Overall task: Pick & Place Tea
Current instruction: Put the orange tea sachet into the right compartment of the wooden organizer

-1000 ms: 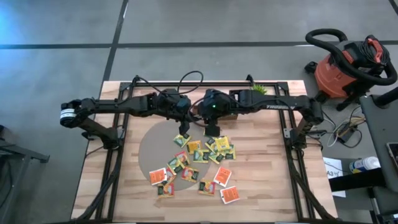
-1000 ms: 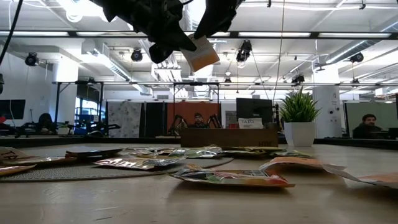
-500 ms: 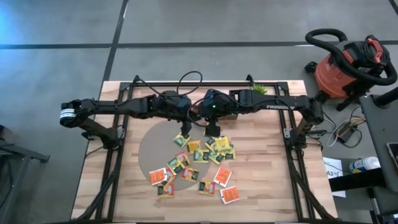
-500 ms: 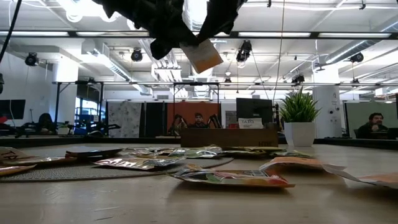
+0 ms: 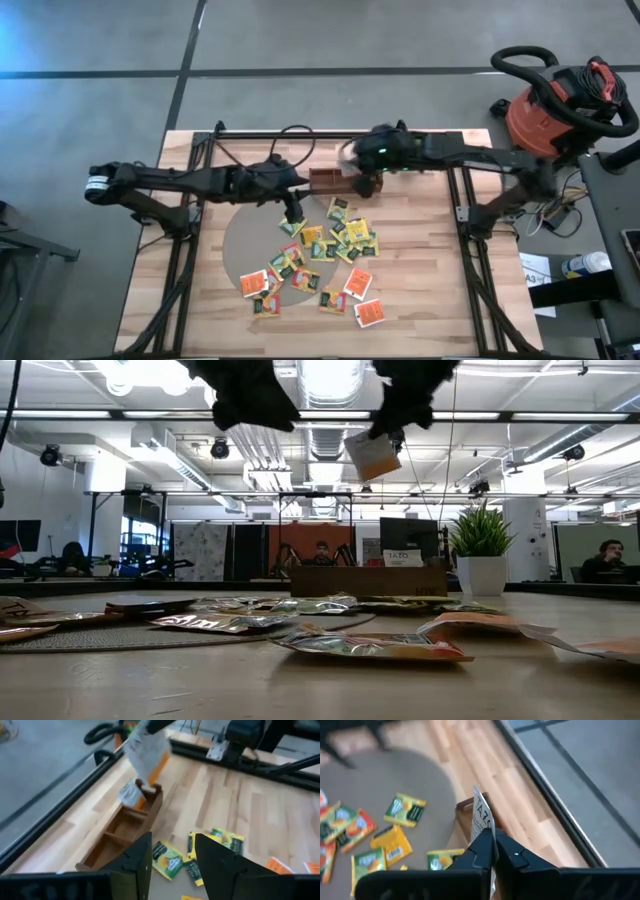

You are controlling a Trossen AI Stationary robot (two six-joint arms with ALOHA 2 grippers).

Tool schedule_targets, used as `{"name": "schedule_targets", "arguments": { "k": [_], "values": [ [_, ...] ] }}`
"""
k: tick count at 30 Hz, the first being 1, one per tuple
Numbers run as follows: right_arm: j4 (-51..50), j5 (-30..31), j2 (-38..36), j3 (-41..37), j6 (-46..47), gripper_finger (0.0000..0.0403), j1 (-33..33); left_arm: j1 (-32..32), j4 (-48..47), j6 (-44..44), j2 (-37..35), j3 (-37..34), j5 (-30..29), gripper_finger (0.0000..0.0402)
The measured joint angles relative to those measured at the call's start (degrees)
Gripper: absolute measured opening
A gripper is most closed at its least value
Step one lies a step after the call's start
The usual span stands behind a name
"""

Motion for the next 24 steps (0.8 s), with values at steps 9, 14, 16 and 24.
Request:
{"name": "schedule_targets", "arguments": {
  "k": [9,14,16,24],
  "values": [
    [21.6,-6.3,-10.1,-25.0,2.6,0.0008,-7.6,-1.9,5.2,-0.5,-3.1,-2.8,-0.8,0.0142],
    [27.5,-6.8,-9.1,-30.4,-0.4,0.0008,-10.9,-1.9,5.3,-3.3,-3.1,-2.9,-0.8,0.0142],
    [30.4,-8.1,-8.6,-32.3,-0.5,0.0008,-12.6,-2.0,5.3,-4.5,-3.1,-2.9,-0.8,0.0142],
    [38.0,-15.3,-4.3,-36.1,-0.7,0.0008,-18.3,-2.2,5.4,-8.2,-3.1,-2.9,-0.8,0.0142]
  ]
}}
